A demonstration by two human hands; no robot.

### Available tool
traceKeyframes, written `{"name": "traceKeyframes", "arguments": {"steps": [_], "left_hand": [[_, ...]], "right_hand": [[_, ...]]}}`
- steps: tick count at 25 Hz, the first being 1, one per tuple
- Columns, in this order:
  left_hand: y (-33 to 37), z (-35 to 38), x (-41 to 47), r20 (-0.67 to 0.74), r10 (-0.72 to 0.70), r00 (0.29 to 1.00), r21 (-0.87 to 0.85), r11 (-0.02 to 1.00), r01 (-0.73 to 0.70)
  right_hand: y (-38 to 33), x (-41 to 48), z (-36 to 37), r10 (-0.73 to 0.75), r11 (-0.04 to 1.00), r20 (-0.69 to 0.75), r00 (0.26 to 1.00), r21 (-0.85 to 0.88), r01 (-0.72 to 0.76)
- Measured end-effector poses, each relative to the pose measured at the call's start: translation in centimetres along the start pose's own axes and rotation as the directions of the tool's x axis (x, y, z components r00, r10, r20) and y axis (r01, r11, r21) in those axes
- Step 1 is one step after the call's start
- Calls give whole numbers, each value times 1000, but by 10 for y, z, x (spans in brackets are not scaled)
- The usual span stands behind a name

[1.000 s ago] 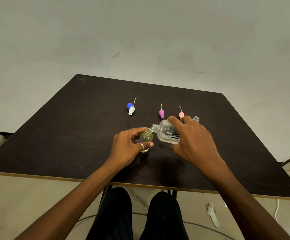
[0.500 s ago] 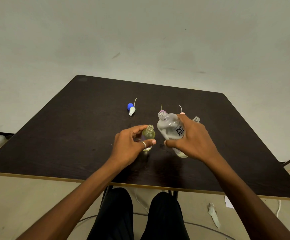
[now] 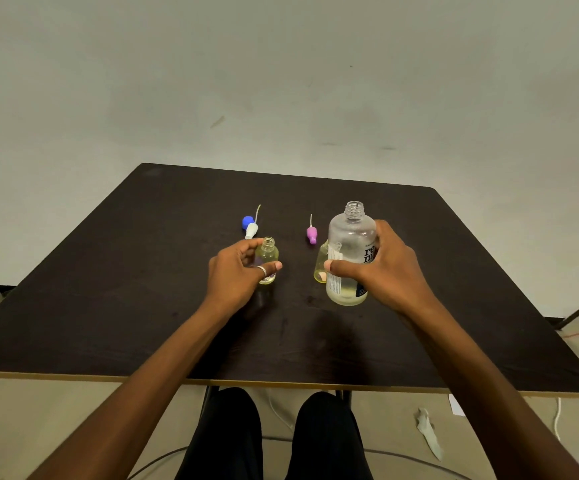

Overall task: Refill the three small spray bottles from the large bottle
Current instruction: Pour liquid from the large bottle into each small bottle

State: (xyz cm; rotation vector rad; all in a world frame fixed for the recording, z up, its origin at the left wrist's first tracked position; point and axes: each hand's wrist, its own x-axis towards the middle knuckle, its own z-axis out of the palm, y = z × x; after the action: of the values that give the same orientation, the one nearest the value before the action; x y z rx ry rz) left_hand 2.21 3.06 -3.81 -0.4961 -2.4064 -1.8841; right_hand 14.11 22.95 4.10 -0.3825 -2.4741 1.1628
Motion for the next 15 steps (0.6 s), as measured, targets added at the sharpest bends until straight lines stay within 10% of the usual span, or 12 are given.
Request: {"name": "traceKeyframes", "arguments": {"steps": [15], "left_hand": [[-19,14,15,-47,-10,999,86,996,14]], "right_hand": [[4,5,-13,14,1000,-31,999,24,-13]]}}
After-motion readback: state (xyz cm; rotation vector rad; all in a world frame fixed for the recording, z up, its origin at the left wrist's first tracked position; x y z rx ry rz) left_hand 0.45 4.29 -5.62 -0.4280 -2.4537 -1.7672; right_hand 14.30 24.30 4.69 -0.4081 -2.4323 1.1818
